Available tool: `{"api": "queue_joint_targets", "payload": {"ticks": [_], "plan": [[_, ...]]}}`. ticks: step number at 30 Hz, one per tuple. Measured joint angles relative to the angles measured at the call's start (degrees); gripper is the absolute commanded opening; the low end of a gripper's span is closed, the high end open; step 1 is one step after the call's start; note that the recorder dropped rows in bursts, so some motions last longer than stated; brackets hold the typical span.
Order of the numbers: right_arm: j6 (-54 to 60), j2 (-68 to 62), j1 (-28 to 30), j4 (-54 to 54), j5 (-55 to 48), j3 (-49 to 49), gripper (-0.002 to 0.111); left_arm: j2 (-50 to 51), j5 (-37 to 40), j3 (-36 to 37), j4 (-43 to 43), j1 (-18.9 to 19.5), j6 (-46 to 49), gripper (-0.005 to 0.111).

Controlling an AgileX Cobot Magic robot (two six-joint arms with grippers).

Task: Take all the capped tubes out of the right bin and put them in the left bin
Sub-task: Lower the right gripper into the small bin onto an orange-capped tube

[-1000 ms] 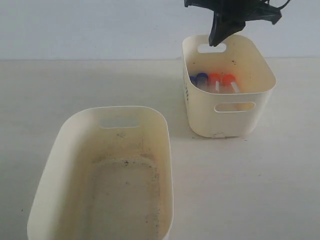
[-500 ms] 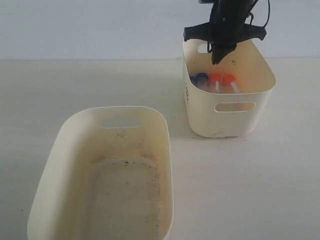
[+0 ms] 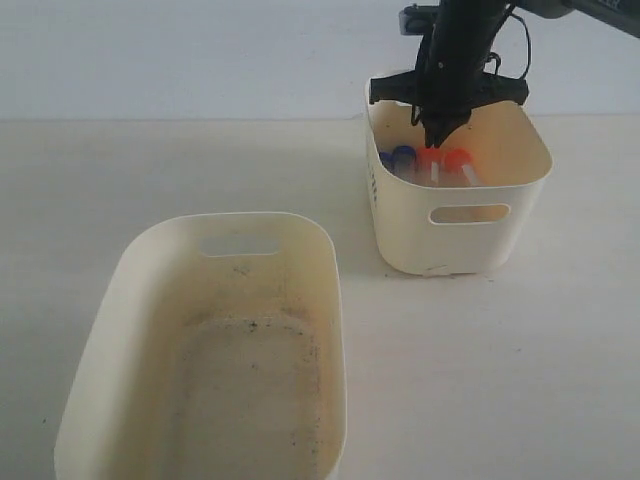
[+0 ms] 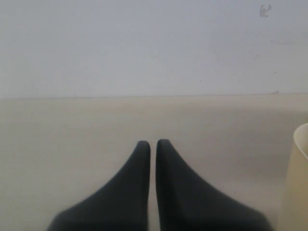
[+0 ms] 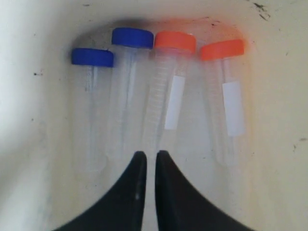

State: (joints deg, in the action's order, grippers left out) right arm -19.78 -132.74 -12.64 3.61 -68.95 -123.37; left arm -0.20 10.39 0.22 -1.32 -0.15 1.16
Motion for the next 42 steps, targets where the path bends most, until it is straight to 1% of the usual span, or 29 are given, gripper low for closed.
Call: {"api": "queue_joint_targets", "payload": {"ticks": [3, 17, 19, 20, 23, 24, 25, 28, 42], "plan": [[-0.44, 0.00, 0.00, 0.24, 1.20, 0.00, 0.032, 0.00, 0.00, 0.00, 0.00, 0.00, 0.00, 0.004], [-3.23, -3.86, 0.00, 5.11, -0.15, -0.36, 0.032, 0.00, 0.00, 0.00, 0.00, 0.00, 0.00, 0.004], [-3.34, -3.86, 0.00, 5.48, -0.15, -0.36, 0.034, 0.00, 0.00, 0.00, 0.00, 0.00, 0.00, 0.004], [-3.34, -3.86, 0.00, 5.63, -0.03, -0.36, 0.039, 0.00, 0.00, 0.00, 0.00, 0.00, 0.00, 0.004], [-3.34, -3.86, 0.00, 5.62, -0.03, -0.36, 0.056, 0.00, 0.00, 0.00, 0.00, 0.00, 0.00, 0.004], [-3.41, -3.86, 0.00, 5.74, -0.03, -0.36, 0.061, 0.00, 0.00, 0.00, 0.00, 0.00, 0.00, 0.004], [-3.41, -3.86, 0.00, 5.74, -0.03, -0.36, 0.063, 0.00, 0.00, 0.00, 0.00, 0.00, 0.00, 0.004], [-3.41, -3.89, 0.00, 5.74, 0.74, -0.36, 0.061, 0.00, 0.00, 0.00, 0.00, 0.00, 0.00, 0.004], [-5.00, -3.89, 0.00, 5.74, 2.95, -0.36, 0.060, 0.00, 0.00, 0.00, 0.00, 0.00, 0.00, 0.004]]}}
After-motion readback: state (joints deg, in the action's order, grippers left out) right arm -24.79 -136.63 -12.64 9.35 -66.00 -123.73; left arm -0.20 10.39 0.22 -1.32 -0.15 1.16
